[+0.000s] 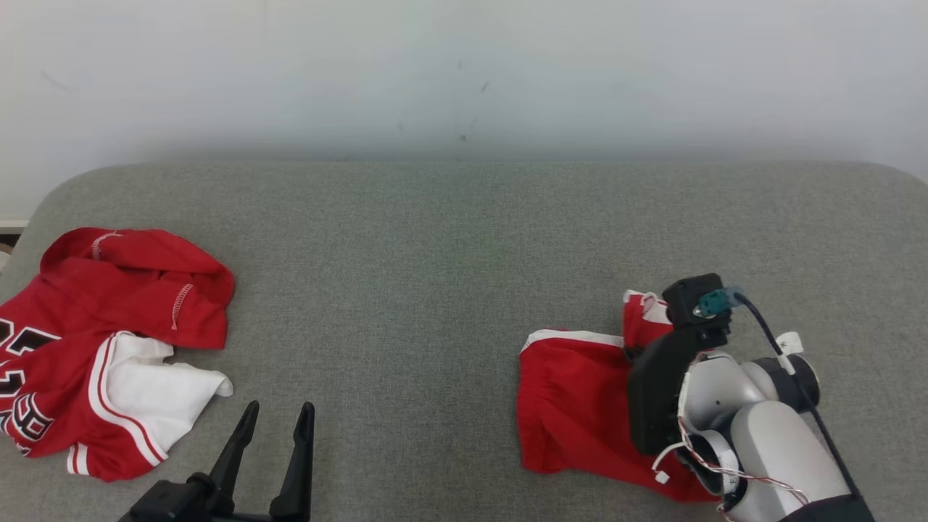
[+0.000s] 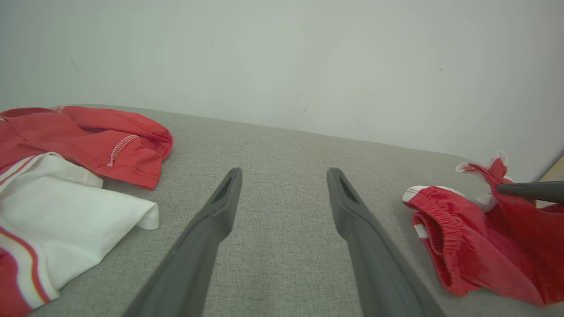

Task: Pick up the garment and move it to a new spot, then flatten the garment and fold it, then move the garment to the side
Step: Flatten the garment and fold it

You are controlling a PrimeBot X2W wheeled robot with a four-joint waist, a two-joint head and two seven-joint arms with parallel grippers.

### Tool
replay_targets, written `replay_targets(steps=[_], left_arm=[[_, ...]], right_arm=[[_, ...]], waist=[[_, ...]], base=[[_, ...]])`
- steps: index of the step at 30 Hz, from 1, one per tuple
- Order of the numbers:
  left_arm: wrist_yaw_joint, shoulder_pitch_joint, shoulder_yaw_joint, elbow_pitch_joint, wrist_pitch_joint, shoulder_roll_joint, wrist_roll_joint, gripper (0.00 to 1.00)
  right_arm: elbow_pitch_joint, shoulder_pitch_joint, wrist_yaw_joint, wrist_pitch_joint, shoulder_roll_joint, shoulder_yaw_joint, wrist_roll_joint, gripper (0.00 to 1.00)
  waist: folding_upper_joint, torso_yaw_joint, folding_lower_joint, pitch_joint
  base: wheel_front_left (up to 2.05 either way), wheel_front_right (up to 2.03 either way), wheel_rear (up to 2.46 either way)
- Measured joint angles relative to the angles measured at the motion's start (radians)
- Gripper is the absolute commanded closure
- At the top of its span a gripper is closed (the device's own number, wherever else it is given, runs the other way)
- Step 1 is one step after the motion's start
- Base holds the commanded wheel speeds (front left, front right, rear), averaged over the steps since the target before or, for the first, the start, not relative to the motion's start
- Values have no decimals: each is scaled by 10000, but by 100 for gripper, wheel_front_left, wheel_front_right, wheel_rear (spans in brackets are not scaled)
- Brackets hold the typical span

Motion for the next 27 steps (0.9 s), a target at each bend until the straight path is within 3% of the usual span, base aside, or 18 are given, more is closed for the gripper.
replay_targets(steps=[4,18,27], left_arm=[[-2,-12,15,46,2,-44,10,0],[-86,-193,48,207,0,-176,42,0],[-184,-364,8,322,0,-293,71,0]], right_arm=[[-48,-168,163,221,155,487,71,100],[458,-966,138,646,169,1745,447,100],[1011,-1308,-380,640,155,2738,1195,100]], waist=[[0,28,0,12],[0,207,1,55],[0,458,2,107]], base=[[0,0,0],[0,0,0],[0,0,0]])
